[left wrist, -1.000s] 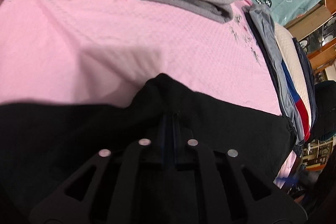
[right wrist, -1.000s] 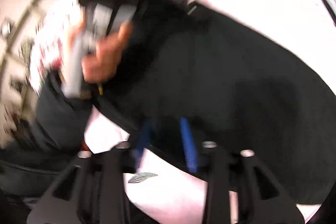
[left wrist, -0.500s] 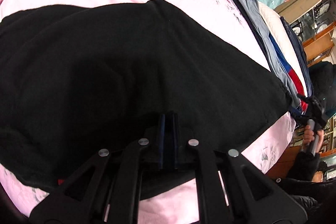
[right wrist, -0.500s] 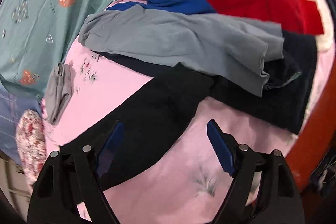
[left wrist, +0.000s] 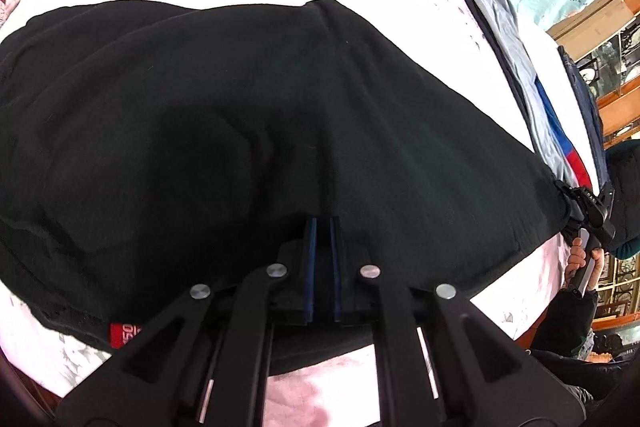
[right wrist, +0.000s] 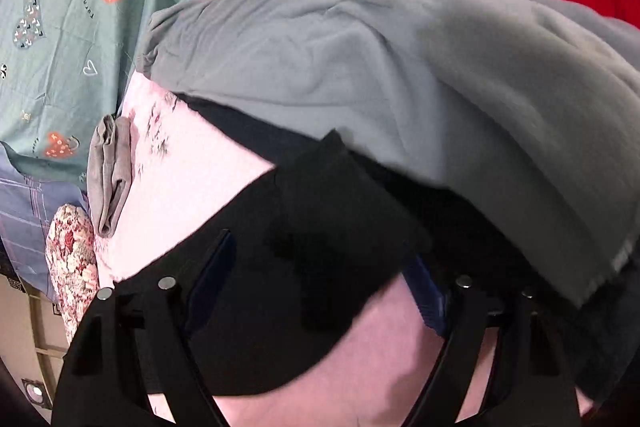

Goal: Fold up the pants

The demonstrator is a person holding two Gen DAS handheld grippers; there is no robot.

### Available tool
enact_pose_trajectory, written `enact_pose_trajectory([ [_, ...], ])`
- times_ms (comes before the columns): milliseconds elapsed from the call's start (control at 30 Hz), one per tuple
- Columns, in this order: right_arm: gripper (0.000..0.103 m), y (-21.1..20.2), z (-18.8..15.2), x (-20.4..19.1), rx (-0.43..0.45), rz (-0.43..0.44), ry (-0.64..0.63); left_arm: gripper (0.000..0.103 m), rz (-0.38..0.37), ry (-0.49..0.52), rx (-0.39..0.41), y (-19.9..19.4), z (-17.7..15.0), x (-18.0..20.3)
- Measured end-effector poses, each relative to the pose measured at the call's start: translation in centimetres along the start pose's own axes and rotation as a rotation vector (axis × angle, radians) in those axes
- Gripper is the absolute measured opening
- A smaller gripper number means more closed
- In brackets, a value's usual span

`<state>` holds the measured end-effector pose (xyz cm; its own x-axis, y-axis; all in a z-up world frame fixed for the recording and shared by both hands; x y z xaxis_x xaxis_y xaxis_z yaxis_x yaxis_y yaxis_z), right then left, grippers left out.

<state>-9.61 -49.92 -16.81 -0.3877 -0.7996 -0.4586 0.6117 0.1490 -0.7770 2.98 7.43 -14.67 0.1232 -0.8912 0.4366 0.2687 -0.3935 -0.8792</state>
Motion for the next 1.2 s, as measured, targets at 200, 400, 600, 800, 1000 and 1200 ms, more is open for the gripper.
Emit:
enact_pose_trajectory([
  [200,0.059,-0.2,-0.6,-1.2,0.029,-0.098,-0.081,0.007,0.083,0.008,0.025,-0.3,-0.6,0.9],
  [400,0.059,-1.0,-2.6,-3.6,0.017,-0.155,-0.159,0.007,0.109,0.019,0.025,-0.2,-0.8,2.1],
  [600,0.039,0.6,-0.8,-2.4,0.012,0.004,-0.110,0.007,0.109,0.092,0.032,-0.5,-0.6,5.2],
  [800,0.019,-0.3,0.5,-3.7,0.061,0.013,-0.162,0.007,-0.015,0.253,0.065,-1.8,-0.5,14.6],
  [1000,0.019,-4.3,-0.2,-7.4,0.139,0.007,-0.264,0.007,-0.125,0.356,-0.048,4.9,-2.1,25.2],
  [1200,0.019,-4.6,-0.4,-8.9,0.135,0.014,-0.289,0.007,-0.098,0.386,-0.162,12.1,-3.6,30.1],
])
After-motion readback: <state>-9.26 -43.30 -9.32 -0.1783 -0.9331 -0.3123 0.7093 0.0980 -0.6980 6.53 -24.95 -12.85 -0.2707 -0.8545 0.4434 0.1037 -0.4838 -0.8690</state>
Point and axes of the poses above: each gripper's, at about its wrist camera, not at the fingertips, and y roughly the way its jaws point, x to its right, z to its top, the point moved 1 cm from there along y, roughly the way its jaws point, and after that the axes turned 15 degrees about -y, right-handed, at the moved point
